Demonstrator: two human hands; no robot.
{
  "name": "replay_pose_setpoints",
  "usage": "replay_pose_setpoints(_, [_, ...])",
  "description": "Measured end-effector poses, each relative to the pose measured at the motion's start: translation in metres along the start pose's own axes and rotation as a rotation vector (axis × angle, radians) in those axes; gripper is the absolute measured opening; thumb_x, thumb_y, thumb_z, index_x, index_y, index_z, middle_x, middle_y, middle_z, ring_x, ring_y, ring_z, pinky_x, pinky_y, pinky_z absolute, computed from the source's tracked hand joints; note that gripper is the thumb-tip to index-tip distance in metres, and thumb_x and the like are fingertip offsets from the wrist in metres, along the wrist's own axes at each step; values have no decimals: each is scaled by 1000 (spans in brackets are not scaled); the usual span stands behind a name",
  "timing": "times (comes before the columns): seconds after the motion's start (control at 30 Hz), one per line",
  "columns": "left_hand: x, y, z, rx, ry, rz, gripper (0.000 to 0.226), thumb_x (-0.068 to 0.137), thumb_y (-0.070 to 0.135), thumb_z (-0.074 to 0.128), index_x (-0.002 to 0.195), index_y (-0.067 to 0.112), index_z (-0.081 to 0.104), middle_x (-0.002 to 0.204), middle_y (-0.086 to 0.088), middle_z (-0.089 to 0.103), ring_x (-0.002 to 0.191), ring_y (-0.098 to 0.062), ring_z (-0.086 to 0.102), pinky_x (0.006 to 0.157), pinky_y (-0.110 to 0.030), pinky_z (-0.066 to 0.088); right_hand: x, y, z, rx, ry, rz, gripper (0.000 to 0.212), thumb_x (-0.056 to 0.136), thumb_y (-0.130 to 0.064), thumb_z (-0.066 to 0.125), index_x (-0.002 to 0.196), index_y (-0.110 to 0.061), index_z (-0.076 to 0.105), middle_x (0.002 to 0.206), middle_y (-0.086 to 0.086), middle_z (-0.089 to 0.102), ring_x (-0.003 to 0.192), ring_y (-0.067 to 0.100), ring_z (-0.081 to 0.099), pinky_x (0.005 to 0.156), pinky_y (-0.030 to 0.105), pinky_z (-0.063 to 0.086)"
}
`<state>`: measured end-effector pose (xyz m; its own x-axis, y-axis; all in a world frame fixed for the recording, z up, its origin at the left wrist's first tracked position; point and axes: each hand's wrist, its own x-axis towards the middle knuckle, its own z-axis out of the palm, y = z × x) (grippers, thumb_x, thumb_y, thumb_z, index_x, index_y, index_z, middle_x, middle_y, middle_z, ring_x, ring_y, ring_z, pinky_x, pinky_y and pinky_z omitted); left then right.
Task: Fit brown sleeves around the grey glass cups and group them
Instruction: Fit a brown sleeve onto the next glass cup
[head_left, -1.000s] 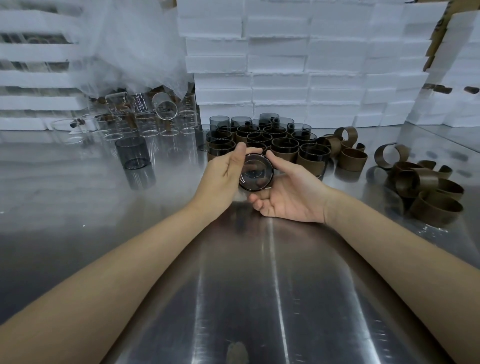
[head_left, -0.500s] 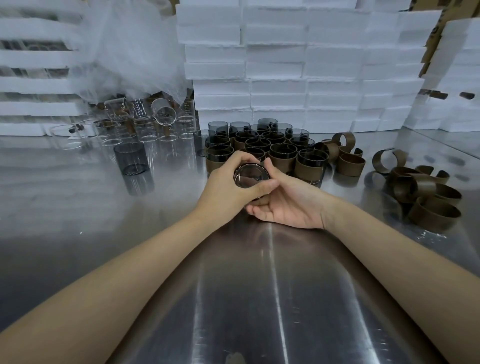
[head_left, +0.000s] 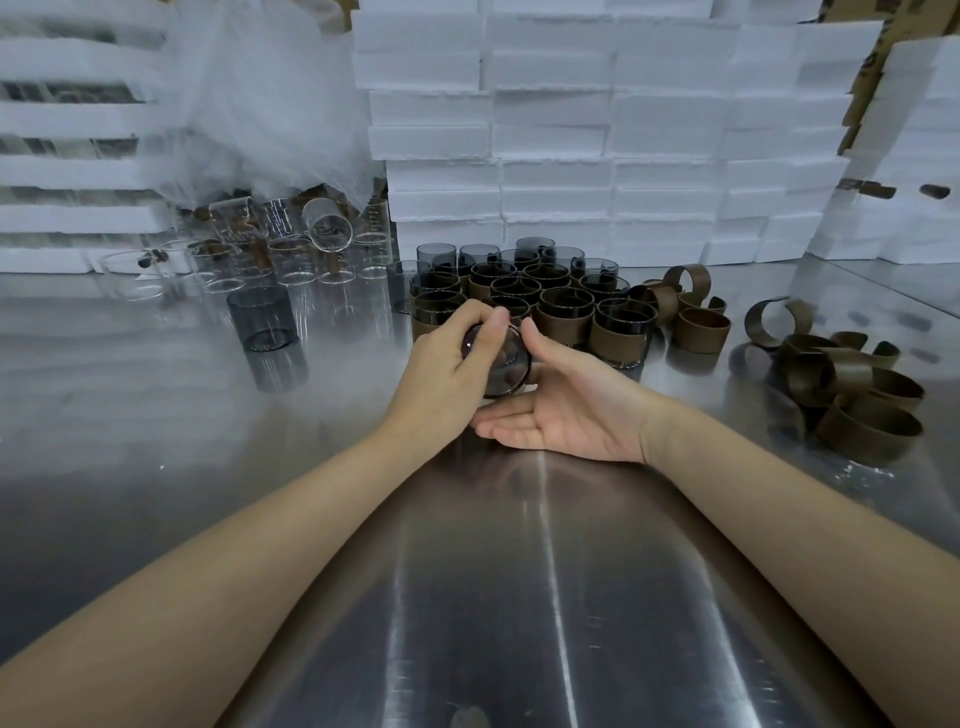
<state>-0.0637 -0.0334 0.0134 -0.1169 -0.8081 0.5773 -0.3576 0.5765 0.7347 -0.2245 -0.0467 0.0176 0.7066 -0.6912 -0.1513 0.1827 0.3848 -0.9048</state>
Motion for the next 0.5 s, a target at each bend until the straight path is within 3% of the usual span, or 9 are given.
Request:
replay_pose_setpoints(0.07, [-1,0,-1,-8,-10,41,29,105,33,38,108,15,61,95,4,68,91,-10,64,82,-29,50,0,-1,-1,-7,9,-12,68,81,-58,62,126,-9,50,100,26,68,91,32,70,74,31,58])
replay_pose_setpoints(0.17, [-1,-4,-4,-101,-126,28,30,96,30,53,125,26,47,121,16,60,112,2,57,97,-18,44,-1,-2,-1,-2,11,-20,71,81,-62,59,119,-2,53,86,17,66,76,24,68,69,28,57])
replay_pose_setpoints(0.23, [-1,-7,-4,-105,-182,32,45,90,25,65,128,33,42,118,30,57,113,6,55,96,-12,41,-2,-3,-3,33,-7,-26,73,80,-65,56,116,-1,53,80,12,64,70,21,64,66,26,55])
replay_pose_setpoints(0.3, [-2,-8,-3,-80,-173,62,42,91,23,66,125,36,44,111,35,57,109,6,56,92,-8,41,-2,-3,-4,39,-1,-41,73,80,-66,54,116,-2,51,78,12,62,68,21,62,65,26,54])
replay_pose_setpoints(0.4, [1,-3,-2,-83,-115,108,25,97,28,52,122,29,51,110,22,60,106,0,58,93,-17,45,-1,-3,-1,19,-3,-59,70,81,-66,51,119,-7,46,79,13,62,68,20,61,67,25,51])
replay_pose_setpoints(0.5, [1,0,-2,-59,-58,140,26,104,22,39,122,14,57,111,10,62,102,-6,61,89,-22,47,-1,-1,1,-22,-10,-82,66,77,-63,57,116,-11,43,79,11,61,68,18,59,69,24,49])
